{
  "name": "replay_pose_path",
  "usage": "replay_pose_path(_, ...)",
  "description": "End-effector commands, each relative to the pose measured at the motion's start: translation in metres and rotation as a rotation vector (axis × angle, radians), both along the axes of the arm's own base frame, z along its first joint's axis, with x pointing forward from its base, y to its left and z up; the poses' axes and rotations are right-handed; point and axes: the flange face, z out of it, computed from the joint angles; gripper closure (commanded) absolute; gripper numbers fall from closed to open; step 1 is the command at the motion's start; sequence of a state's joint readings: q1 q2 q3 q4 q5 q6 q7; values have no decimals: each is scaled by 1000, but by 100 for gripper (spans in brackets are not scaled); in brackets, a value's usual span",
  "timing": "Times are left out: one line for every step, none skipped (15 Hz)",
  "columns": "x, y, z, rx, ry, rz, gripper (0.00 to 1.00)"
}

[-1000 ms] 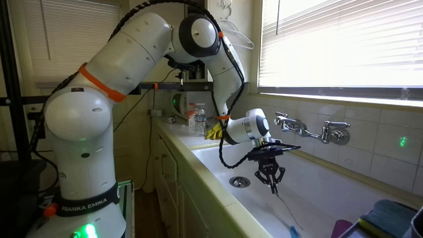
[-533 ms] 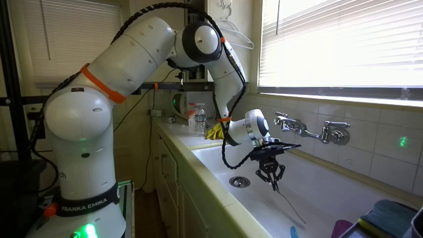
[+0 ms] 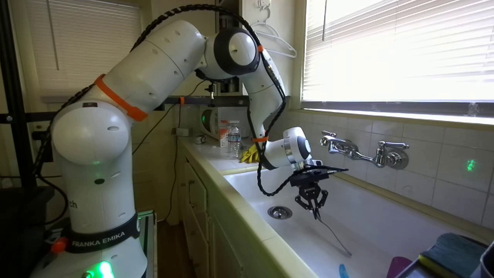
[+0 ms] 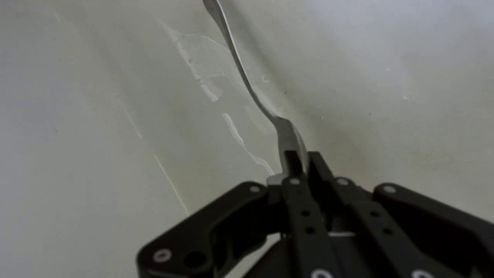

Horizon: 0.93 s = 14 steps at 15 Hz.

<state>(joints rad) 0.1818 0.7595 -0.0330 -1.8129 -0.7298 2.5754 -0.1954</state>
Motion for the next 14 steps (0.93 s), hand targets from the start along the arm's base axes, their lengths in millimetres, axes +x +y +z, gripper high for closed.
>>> replay_pose_path(1,0,-11,33,9,23,98)
replay_pose_path(2,0,-11,36,9,24,98)
replay_pose_path(2,0,-12,36,13,24,98)
replay_pose_path(2,0,-12,36,15,24,98)
replay_pose_path(2,0,-12,35,17,24,98)
replay_pose_path(2,-1,-12,34,20,24,87)
replay_pose_path(2,-1,-13,35,21,24,85)
replay_pose_path(1,-1,-14,34,24,26,75)
replay_pose_path(1,-1,-14,35,27,26,71)
replay_pose_path(1,-1,-15,35,29,27,67)
replay_pose_path(0,-1,-16,35,33,26,64)
replay_pose_path(0,-1,-17,36,36,26,60)
replay_pose_path(0,-1,-17,39,37,26,63)
replay_pose_path(-1,0,-17,42,38,25,58)
